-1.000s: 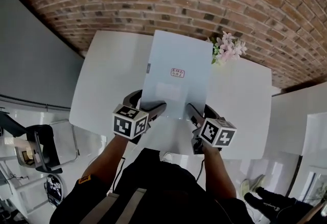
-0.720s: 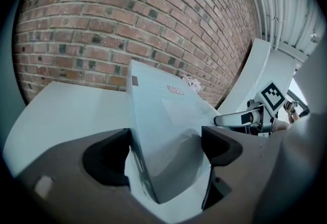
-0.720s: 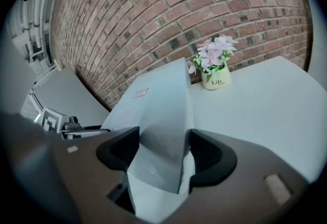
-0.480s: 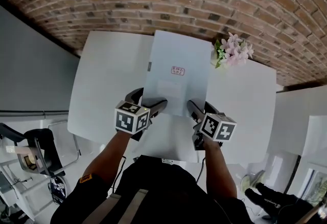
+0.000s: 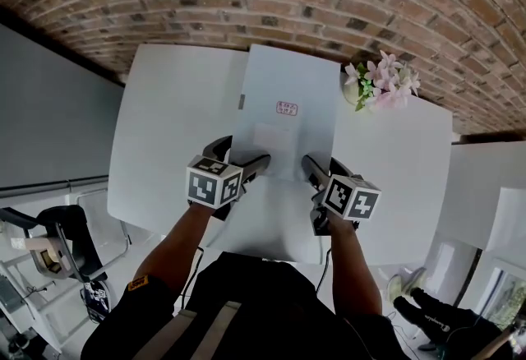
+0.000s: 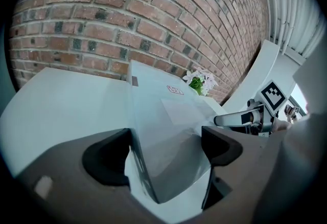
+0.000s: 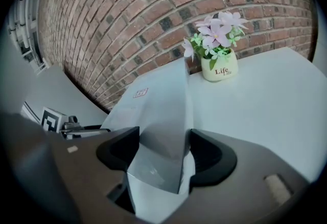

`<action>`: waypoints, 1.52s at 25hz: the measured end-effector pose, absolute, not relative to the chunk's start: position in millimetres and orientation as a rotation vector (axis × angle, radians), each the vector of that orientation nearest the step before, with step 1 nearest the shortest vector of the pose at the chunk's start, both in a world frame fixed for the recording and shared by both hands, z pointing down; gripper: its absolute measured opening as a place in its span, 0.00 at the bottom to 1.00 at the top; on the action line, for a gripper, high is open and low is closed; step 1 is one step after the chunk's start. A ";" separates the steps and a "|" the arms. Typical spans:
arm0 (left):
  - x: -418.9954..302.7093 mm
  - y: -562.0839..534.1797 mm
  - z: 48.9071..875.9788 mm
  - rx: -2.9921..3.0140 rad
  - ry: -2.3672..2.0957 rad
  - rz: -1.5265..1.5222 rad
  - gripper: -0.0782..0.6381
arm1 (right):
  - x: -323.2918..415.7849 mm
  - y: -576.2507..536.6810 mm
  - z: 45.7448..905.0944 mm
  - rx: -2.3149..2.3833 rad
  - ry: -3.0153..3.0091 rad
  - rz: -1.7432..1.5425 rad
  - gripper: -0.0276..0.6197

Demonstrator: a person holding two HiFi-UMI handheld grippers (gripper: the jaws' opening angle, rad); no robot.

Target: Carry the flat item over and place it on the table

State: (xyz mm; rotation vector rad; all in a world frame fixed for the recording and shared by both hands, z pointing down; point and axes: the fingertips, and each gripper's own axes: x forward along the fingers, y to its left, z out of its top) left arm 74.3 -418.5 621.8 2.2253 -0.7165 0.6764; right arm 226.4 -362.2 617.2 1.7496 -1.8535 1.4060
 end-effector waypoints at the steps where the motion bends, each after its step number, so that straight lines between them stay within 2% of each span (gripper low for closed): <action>1: 74.4 -420.6 624.1 2.223 -0.714 0.679 0.75 | 226.6 -363.8 619.6 1.749 -1.847 1.408 0.53; 38: 67.8 -428.4 669.5 2.232 -0.657 0.790 0.74 | 220.8 -365.6 660.5 1.732 -1.745 1.403 0.53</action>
